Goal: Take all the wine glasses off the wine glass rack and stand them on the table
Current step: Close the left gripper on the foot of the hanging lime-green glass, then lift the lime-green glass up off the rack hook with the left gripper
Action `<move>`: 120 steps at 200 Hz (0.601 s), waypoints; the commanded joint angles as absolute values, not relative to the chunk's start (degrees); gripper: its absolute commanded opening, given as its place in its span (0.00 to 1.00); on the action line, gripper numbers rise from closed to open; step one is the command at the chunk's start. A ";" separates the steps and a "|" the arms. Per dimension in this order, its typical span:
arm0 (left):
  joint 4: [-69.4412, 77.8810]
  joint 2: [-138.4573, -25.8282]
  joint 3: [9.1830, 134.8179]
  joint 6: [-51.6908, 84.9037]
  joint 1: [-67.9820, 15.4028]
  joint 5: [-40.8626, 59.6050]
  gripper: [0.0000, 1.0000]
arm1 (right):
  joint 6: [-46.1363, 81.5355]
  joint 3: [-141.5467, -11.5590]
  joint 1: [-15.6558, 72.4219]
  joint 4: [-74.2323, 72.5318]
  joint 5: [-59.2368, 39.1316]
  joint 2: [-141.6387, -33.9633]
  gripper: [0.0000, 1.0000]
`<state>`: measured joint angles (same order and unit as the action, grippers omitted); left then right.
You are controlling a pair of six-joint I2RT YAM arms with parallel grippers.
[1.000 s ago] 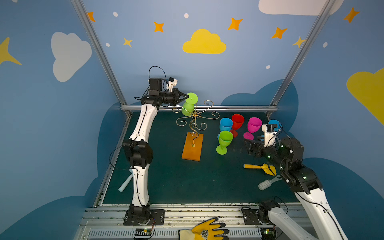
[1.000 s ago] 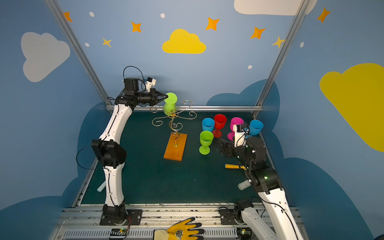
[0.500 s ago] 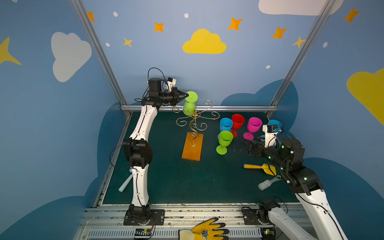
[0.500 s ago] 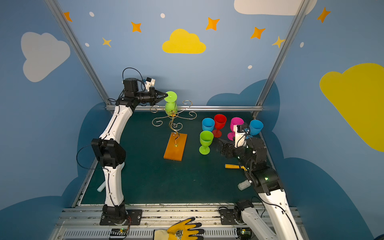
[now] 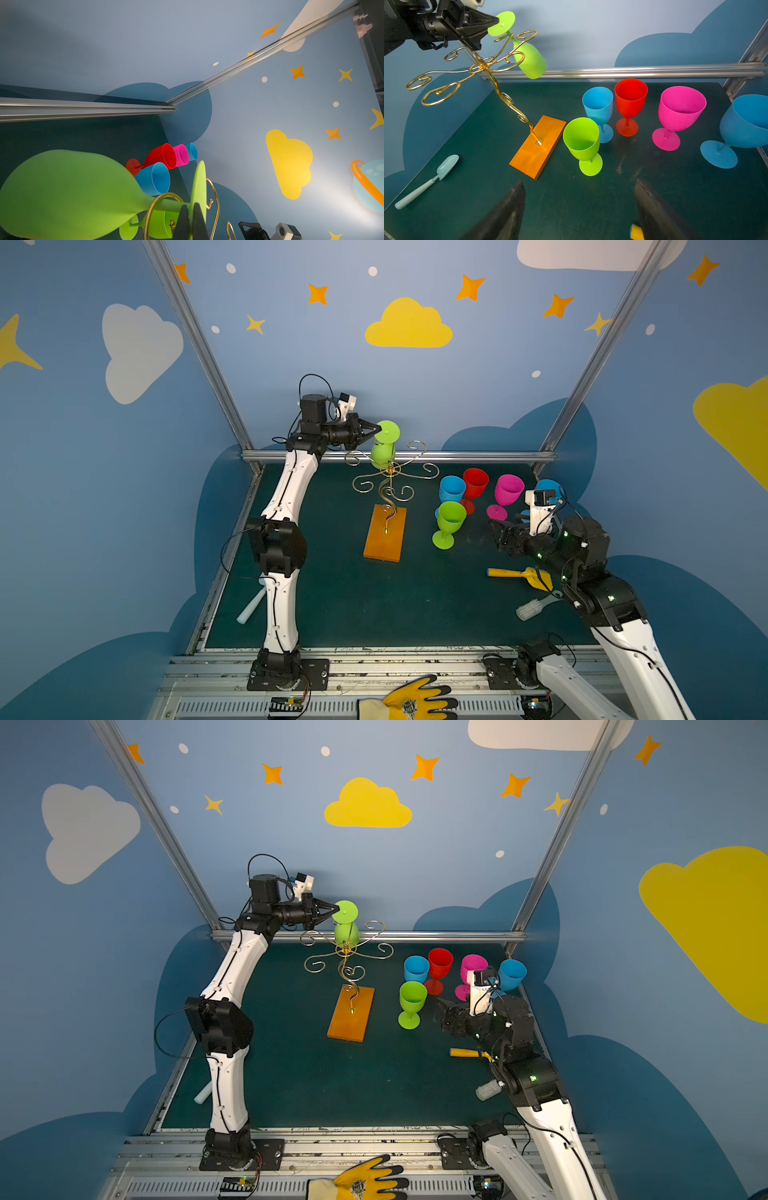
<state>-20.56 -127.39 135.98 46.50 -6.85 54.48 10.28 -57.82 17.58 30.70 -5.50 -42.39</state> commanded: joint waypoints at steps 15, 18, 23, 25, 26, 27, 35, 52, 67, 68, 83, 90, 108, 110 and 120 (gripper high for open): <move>-24.86 -125.10 137.11 41.25 -7.21 56.03 0.03 | 10.71 -59.06 17.41 30.45 -5.54 -41.76 0.82; -25.29 -125.03 137.10 40.91 -7.21 56.07 0.03 | 10.68 -59.04 17.44 30.48 -5.54 -41.76 0.82; -26.04 -124.84 137.06 40.36 -7.21 56.07 0.03 | 10.68 -59.02 17.45 30.49 -5.54 -41.70 0.82; -26.26 -124.79 137.05 40.13 -7.21 56.07 0.03 | 10.71 -59.05 17.41 30.50 -5.54 -41.74 0.82; -26.32 -124.75 137.04 40.01 -7.21 56.07 0.03 | 10.72 -59.06 17.45 30.50 -5.54 -41.74 0.82; -26.39 -124.74 136.99 39.91 -7.21 56.07 0.03 | 10.68 -59.06 17.43 30.45 -5.54 -41.75 0.82; -27.24 -124.40 136.89 39.26 -7.21 56.18 0.03 | 10.69 -59.03 17.41 30.48 -5.54 -41.70 0.82; -27.57 -123.70 136.08 38.59 -7.20 56.39 0.03 | 10.81 -58.99 17.41 30.49 -5.62 -41.75 0.82; -27.32 -122.82 135.12 38.44 -7.21 56.49 0.03 | 10.89 -59.04 17.46 30.50 -5.71 -41.73 0.82; -27.24 -122.80 135.06 38.42 -7.21 56.55 0.03 | 10.89 -59.05 17.43 30.50 -5.67 -41.74 0.82; -26.73 -121.92 134.07 38.54 -7.05 56.76 0.03 | 10.90 -59.06 17.43 30.50 -5.63 -41.56 0.82; -26.52 -121.59 133.67 38.65 -6.93 56.85 0.03 | 10.90 -59.06 17.49 30.48 -5.63 -41.44 0.82; -26.43 -120.80 132.69 38.70 -6.60 57.00 0.03 | 10.90 -59.21 17.43 30.72 -5.58 -41.45 0.82; -26.38 -120.73 132.51 38.63 -6.53 56.96 0.03 | 10.90 -59.23 17.45 30.75 -5.55 -41.41 0.82; -26.30 -120.17 131.74 38.59 -6.27 57.00 0.03 | 10.90 -59.19 17.43 30.76 -5.58 -41.40 0.82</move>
<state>-26.96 -123.63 133.12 40.01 -6.87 55.55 10.48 -57.82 17.58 30.72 -5.50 -42.15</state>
